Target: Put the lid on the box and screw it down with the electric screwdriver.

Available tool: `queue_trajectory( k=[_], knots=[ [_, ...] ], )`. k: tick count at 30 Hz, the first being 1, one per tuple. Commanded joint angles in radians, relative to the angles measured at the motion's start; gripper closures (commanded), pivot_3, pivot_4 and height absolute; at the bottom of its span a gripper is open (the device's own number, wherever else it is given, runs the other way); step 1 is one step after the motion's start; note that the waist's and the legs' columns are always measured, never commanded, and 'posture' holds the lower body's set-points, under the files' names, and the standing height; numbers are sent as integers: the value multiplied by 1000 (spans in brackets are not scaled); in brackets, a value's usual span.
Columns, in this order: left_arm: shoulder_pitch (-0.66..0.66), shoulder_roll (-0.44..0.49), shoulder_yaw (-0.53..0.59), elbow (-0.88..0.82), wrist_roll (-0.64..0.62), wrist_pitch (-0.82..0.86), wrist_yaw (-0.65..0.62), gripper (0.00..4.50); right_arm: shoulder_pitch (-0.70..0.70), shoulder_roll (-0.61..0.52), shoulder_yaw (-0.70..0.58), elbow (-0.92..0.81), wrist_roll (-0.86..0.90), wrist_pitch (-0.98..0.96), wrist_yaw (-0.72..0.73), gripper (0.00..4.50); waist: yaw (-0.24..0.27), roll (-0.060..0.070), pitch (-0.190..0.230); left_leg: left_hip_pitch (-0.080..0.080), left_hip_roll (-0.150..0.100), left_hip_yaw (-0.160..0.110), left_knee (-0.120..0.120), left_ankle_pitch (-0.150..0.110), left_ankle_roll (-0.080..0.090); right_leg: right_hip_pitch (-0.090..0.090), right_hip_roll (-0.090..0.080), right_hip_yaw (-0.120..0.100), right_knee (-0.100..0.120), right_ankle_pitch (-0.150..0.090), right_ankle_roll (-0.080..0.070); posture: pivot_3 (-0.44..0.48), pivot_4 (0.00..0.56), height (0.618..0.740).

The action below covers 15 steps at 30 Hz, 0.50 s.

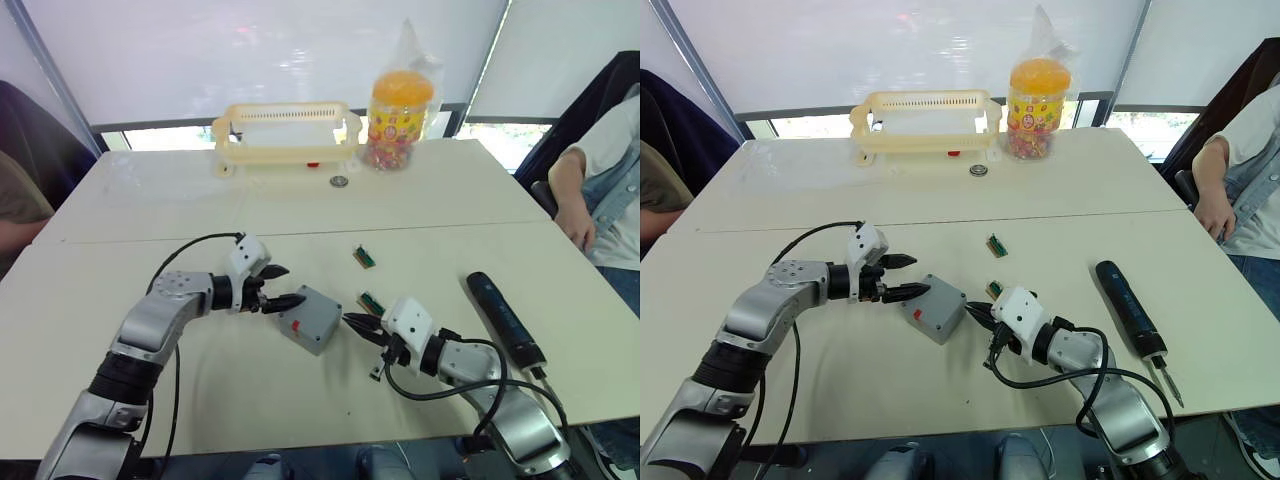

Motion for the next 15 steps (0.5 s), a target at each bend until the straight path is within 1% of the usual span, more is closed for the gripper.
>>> queue_trajectory(
  k=[1,4,8,12,15],
  knots=[
    [0,7,-19,-1,39,0,9,630,1,3,-8,-40,5,-11,-3,4433,0,0,0,0,0,0,0,0,0,0,0,0,0,0,0,0,150,740],
    [5,-3,21,-36,-20,44,2,630,6,0,-13,-40,9,-10,-2,4433,0,0,0,0,0,0,0,0,0,0,0,0,0,0,0,0,150,740],
    [4,-19,108,-86,-133,149,11,630,15,3,-24,-51,33,2,3,4433,-1,0,0,0,0,0,0,0,0,0,0,0,0,0,0,0,150,740],
    [26,15,220,-144,-208,244,59,630,30,8,-74,-101,103,87,-5,4433,-3,0,0,0,0,-1,0,0,0,0,0,0,0,0,0,0,150,740],
    [70,60,276,-162,-225,277,77,630,57,-11,-85,-148,136,149,5,4433,-3,0,0,0,0,-1,0,0,0,0,0,0,1,0,0,0,150,740]
  ],
)
